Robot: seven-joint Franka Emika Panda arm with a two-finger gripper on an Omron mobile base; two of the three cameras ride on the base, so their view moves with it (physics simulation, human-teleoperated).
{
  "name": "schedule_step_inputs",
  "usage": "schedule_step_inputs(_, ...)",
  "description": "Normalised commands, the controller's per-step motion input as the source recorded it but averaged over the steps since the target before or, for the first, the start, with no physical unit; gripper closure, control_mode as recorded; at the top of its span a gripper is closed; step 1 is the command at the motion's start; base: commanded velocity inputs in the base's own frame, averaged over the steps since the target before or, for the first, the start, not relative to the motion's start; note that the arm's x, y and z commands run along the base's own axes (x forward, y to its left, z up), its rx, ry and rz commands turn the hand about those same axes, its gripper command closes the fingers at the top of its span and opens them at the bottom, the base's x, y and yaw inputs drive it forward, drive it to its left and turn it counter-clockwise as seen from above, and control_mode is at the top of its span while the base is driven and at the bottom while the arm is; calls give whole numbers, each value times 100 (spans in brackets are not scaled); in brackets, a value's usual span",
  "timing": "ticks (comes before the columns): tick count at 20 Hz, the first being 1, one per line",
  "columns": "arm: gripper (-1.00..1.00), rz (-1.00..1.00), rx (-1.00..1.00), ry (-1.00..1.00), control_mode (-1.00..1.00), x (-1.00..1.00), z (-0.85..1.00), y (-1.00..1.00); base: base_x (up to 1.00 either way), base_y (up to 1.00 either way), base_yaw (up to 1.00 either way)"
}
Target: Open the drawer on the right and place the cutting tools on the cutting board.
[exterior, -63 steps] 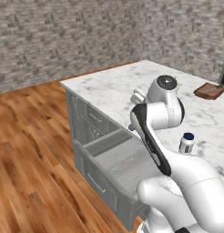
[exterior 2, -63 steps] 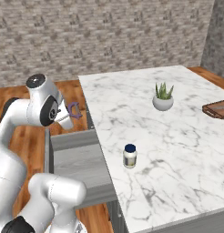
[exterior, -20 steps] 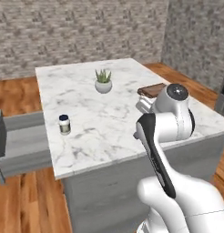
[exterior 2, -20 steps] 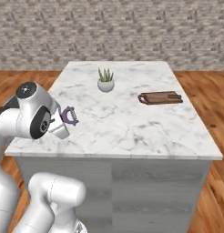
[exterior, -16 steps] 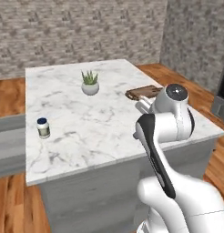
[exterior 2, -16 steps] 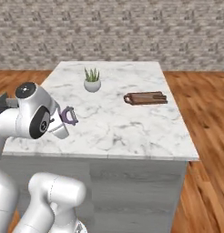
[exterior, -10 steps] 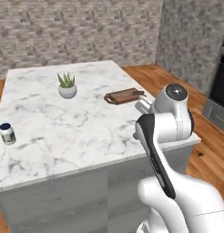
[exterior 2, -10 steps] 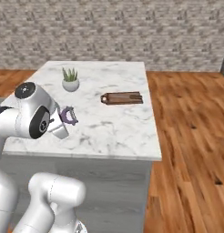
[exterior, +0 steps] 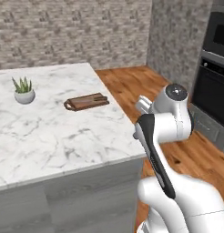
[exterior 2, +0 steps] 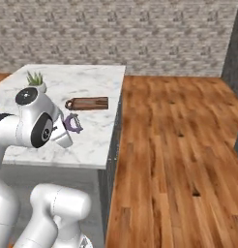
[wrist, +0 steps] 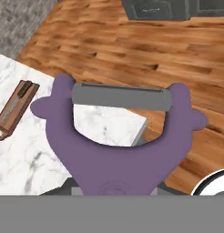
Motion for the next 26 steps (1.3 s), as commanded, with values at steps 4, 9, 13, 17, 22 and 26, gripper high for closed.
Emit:
schedule_step_inputs(4,100,0,0,0,100,0,0,0,30,-100,8)
schedule_step_inputs(9,100,0,0,0,100,0,0,0,36,-100,20)
schedule_step_inputs(13,100,0,0,0,100,0,0,0,39,-99,32)
schedule_step_inputs(17,100,0,0,0,100,0,0,0,65,-75,44)
schedule_step_inputs(22,100,0,0,0,100,0,0,0,97,-43,53)
schedule_step_inputs(26,100,0,0,0,100,0,0,0,100,-20,58)
